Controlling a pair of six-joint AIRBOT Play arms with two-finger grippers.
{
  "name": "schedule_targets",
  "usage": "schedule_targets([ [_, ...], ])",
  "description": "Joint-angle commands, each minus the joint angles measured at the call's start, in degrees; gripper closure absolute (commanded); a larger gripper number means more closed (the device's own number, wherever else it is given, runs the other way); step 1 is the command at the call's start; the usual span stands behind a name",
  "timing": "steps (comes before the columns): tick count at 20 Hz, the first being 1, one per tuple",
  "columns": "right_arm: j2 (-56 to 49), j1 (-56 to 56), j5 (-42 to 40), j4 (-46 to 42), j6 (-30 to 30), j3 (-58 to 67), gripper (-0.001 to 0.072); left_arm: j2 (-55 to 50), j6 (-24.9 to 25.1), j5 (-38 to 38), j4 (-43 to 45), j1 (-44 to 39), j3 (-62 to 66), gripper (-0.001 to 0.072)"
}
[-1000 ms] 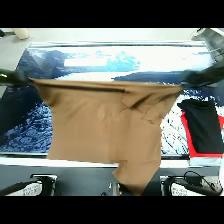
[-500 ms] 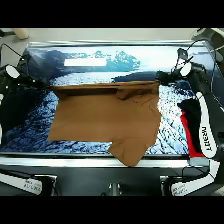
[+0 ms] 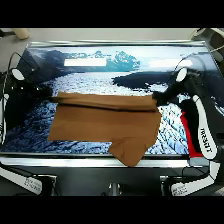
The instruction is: Fold the shirts.
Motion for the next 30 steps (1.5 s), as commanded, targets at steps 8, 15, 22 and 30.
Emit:
schedule_targets([
  [8, 7.4, -3.3, 12.9, -1.4, 1.4, -4.9, 0.0276, 5.4, -1.7, -13.9, -2.7, 6.6, -1.5, 0.0107],
  [15, 21.7, -6.4, 6.0, 0.8, -2.0, -31.4, 0.0292, 26.3, 0.5, 0.6, -3.3, 12.7, -45.9, 0.0110],
  [22, 23.9, -6.4, 7.6, 3.2, -5.6, -31.9, 0.0307, 26.9, 1.7, 8.9, -9.5, 12.4, -50.6, 0.0113],
  [30, 29.5, -6.4, 3.8, 7.6, -7.8, -42.4, 0.0285, 26.9, 0.0, 11.7, -10.5, 8.1, -50.6, 0.0594],
])
